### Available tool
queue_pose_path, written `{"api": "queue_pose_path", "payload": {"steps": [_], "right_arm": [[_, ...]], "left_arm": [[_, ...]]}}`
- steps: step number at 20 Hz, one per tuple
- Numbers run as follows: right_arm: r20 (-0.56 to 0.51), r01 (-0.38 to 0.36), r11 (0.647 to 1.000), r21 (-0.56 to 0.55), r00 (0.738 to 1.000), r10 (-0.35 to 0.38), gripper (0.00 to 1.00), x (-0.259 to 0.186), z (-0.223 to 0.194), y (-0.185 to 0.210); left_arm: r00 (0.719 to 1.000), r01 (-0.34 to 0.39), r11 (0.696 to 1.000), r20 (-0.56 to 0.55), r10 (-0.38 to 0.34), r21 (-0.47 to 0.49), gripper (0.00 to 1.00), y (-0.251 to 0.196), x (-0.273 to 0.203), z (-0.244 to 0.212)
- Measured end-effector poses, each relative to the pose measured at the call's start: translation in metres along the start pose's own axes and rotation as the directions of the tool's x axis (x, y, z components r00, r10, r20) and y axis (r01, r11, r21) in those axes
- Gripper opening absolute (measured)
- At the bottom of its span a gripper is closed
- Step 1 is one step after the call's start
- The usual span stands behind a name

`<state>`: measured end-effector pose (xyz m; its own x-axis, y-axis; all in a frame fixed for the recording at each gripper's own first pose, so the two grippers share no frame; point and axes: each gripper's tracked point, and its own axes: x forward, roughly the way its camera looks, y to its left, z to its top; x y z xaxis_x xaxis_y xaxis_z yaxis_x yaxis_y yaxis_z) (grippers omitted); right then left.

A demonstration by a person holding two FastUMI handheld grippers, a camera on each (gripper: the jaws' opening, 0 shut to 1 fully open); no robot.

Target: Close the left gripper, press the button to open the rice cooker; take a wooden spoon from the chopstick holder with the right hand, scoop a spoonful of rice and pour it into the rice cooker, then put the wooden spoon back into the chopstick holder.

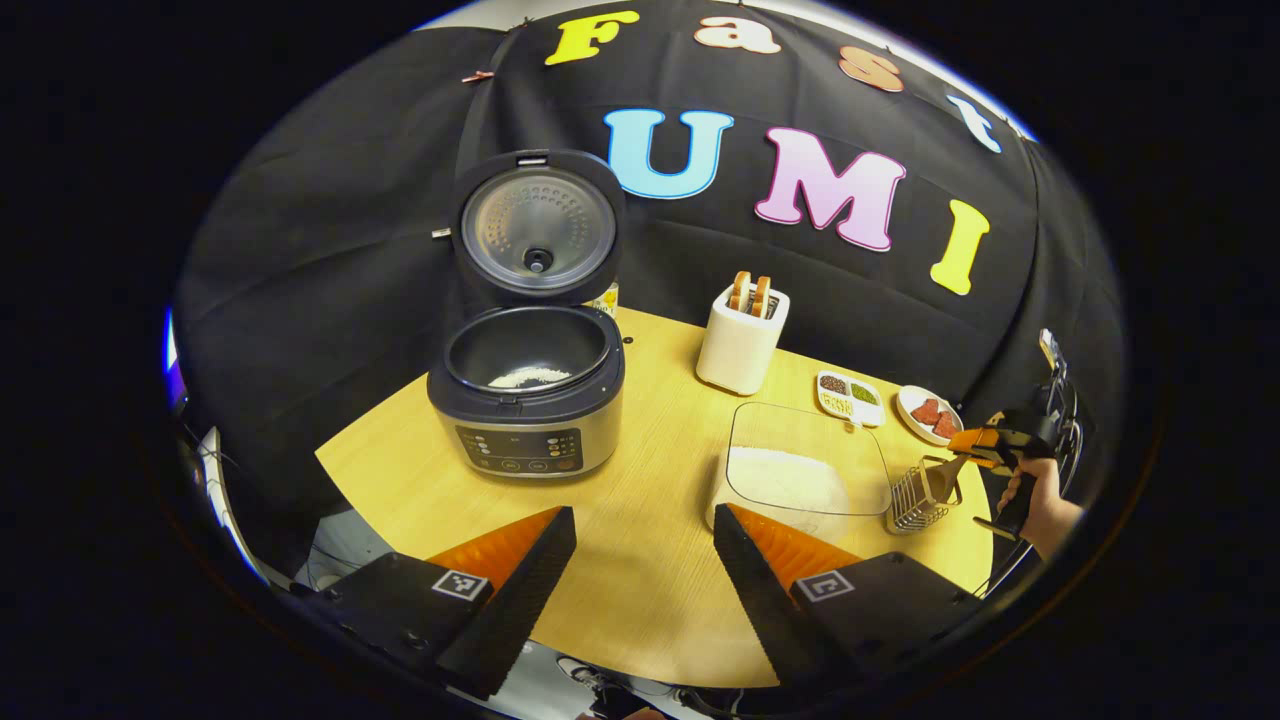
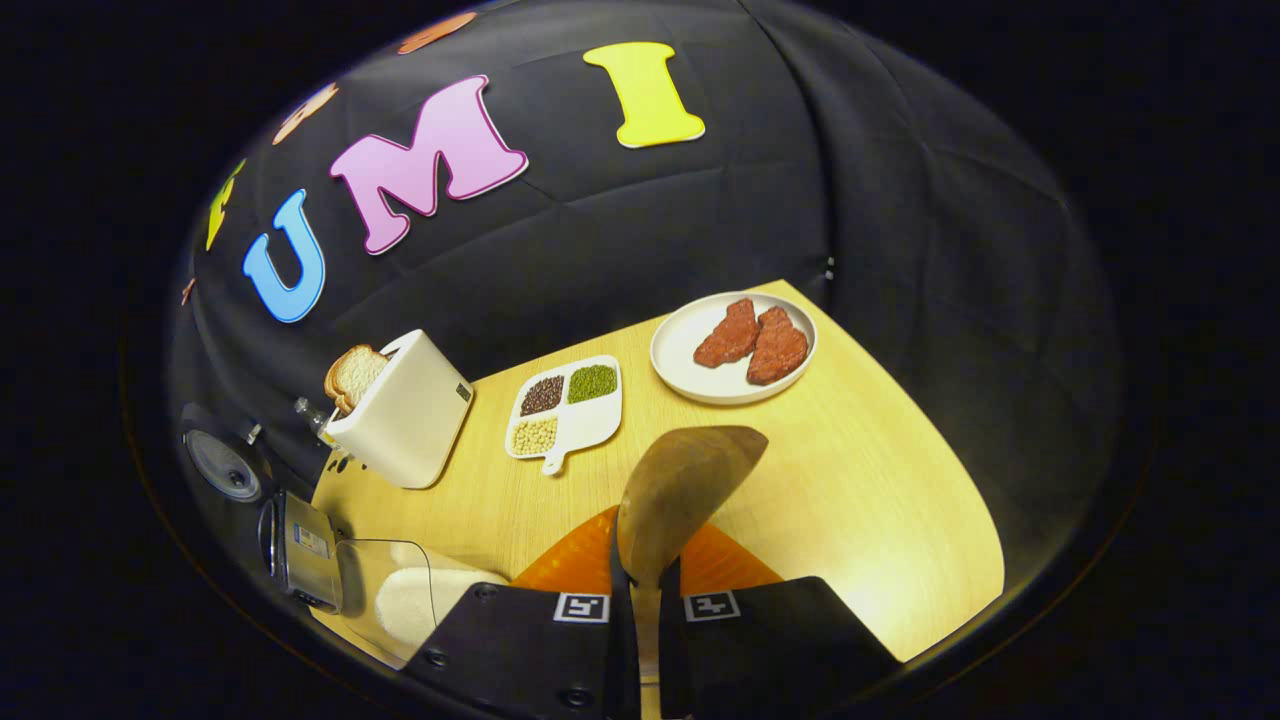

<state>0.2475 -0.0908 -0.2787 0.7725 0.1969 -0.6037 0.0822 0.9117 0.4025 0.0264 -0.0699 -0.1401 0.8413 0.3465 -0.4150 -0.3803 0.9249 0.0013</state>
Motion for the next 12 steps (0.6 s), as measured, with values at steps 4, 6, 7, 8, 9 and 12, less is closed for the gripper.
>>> {"api": "queue_pose_path", "payload": {"steps": [4,6,7,8,9,12], "right_arm": [[0.091,0.004,1.000,-0.019,0.996,-0.002,0.12,-0.032,0.038,0.020],[0.144,-0.022,0.999,-0.035,0.989,0.027,0.12,-0.049,0.055,0.041],[0.165,-0.036,0.999,-0.039,0.985,0.042,0.12,-0.058,0.061,0.051],[0.184,-0.053,0.998,-0.040,0.981,0.059,0.12,-0.068,0.065,0.064],[0.199,-0.074,0.996,-0.041,0.977,0.081,0.12,-0.078,0.067,0.078],[0.217,-0.142,0.988,-0.066,0.964,0.153,0.12,-0.098,0.063,0.125]], "left_arm": [[0.998,0.037,0.999,0.053,-0.039,0.039,0.96,0.016,0.005,0.023],[0.997,0.047,0.998,0.063,-0.050,0.050,0.96,0.030,0.009,0.029],[0.997,0.039,0.996,0.068,-0.044,0.079,0.96,0.038,0.010,0.032],[0.996,0.026,0.990,0.081,-0.038,0.136,0.96,0.046,0.011,0.034],[0.994,0.012,0.977,0.103,-0.035,0.213,0.96,0.054,0.010,0.039],[0.989,0.055,0.950,0.115,-0.095,0.306,0.96,0.053,0.013,0.044]]}}
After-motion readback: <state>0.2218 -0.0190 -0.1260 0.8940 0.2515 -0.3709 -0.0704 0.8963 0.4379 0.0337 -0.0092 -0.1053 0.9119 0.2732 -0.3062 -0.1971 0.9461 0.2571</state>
